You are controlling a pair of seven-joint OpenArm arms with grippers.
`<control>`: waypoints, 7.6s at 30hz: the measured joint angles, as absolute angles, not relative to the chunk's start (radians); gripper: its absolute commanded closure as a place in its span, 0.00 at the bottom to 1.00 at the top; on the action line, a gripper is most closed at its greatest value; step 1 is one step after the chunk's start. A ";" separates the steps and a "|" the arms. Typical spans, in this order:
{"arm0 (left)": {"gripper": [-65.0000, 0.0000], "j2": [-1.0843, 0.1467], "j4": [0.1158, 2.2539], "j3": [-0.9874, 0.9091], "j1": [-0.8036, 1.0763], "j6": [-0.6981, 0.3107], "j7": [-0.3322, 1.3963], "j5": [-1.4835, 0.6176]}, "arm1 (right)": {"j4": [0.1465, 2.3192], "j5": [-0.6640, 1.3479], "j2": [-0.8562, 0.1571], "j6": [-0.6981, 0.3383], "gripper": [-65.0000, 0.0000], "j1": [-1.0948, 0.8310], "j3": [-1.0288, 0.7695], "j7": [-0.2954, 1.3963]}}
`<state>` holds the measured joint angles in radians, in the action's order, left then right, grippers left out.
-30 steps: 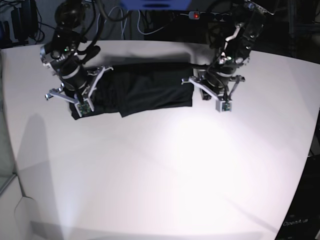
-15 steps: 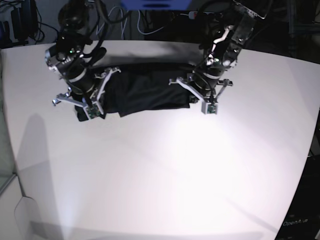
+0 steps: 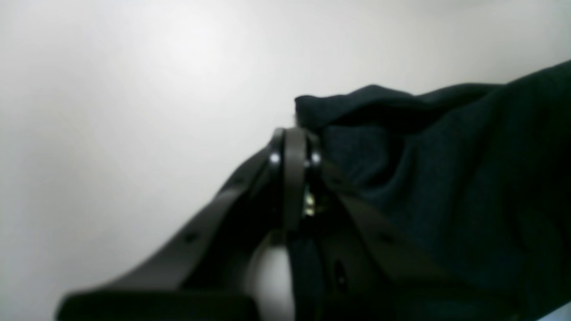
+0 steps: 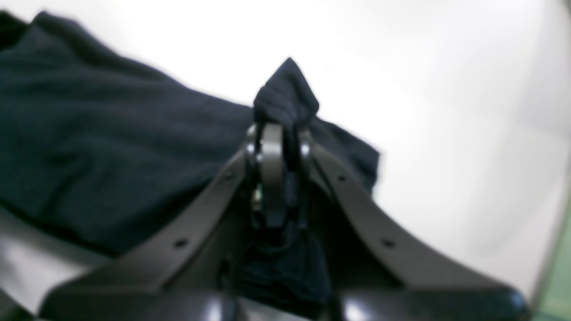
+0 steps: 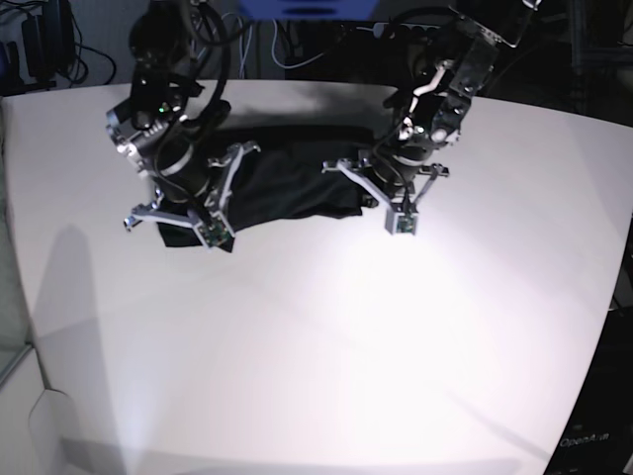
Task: Fold the T-shirt properly
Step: 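Carry the right gripper's end over onto the bundle beside the left gripper, then release the left gripper and press the bundle flat with the right gripper, then grasp the black bundle's edges with both grippers and rotate it, then release the bundle with the left gripper and withdraw it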
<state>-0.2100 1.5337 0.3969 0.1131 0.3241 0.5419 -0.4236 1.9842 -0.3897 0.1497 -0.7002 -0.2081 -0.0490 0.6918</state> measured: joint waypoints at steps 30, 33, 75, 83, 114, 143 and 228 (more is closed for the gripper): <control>1.00 -0.205 1.479 0.394 0.052 0.306 0.572 -0.439 | 2.002 -0.580 0.122 -0.702 1.00 -0.185 0.237 0.684; 1.00 -0.205 1.479 0.394 0.053 0.306 0.568 -0.439 | 2.002 -0.580 0.112 -0.702 1.00 -0.184 0.224 0.691; 1.00 -0.259 1.588 0.324 0.139 0.318 0.615 -0.442 | 1.995 -0.677 0.147 -0.702 1.00 -0.292 0.514 0.692; 1.00 -0.298 1.622 0.245 0.202 0.319 0.610 -0.438 | 1.980 -0.677 0.147 -0.702 1.00 -0.282 0.518 0.691; 1.00 -0.352 1.764 0.158 0.424 0.316 0.606 -0.435 | 1.832 -0.482 0.147 -0.702 0.99 -0.195 0.545 0.683; 1.00 -0.352 1.761 0.160 0.424 0.318 0.602 -0.437 | 1.756 -0.475 0.144 -0.702 0.49 -0.068 0.630 0.735; 1.00 -0.314 1.490 0.304 0.015 0.333 0.591 -0.443 | 1.777 -0.463 0.000 -0.682 1.00 -0.428 0.064 0.442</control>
<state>-0.3141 1.4899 0.3038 0.0151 0.3332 0.5907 -0.4427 1.7775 -0.4625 -0.0002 -0.6823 -0.4278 0.0635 0.4419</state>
